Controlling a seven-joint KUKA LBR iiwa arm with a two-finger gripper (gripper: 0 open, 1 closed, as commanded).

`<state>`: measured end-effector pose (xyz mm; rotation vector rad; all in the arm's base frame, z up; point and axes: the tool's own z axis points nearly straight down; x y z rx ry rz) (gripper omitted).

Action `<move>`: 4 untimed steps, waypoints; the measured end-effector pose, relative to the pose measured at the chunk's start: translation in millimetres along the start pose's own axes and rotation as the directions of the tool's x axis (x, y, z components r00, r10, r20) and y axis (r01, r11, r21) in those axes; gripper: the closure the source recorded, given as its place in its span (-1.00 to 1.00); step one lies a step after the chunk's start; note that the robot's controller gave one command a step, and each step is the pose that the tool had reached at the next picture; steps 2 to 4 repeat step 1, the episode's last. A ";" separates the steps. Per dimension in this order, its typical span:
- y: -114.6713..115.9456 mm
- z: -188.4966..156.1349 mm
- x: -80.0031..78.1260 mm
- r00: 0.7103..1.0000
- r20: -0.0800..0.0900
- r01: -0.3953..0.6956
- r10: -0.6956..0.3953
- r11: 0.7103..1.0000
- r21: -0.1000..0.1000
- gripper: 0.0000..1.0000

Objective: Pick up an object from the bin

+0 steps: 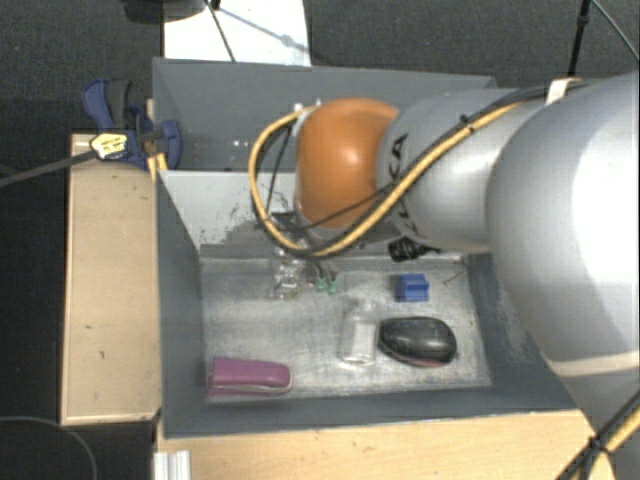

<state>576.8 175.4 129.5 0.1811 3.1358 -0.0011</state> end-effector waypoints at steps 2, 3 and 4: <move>3.5 -99.0 2.7 0.999 0.010 -0.039 0.039 0.999 -0.006 1.00; 3.5 -99.0 2.7 0.999 0.010 -0.039 0.039 0.999 -0.006 1.00; 3.5 -99.0 2.7 0.999 0.010 -0.039 0.039 0.999 -0.006 1.00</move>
Offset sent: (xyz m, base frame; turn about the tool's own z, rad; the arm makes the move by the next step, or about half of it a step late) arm -0.0046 0.0032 0.0931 0.0417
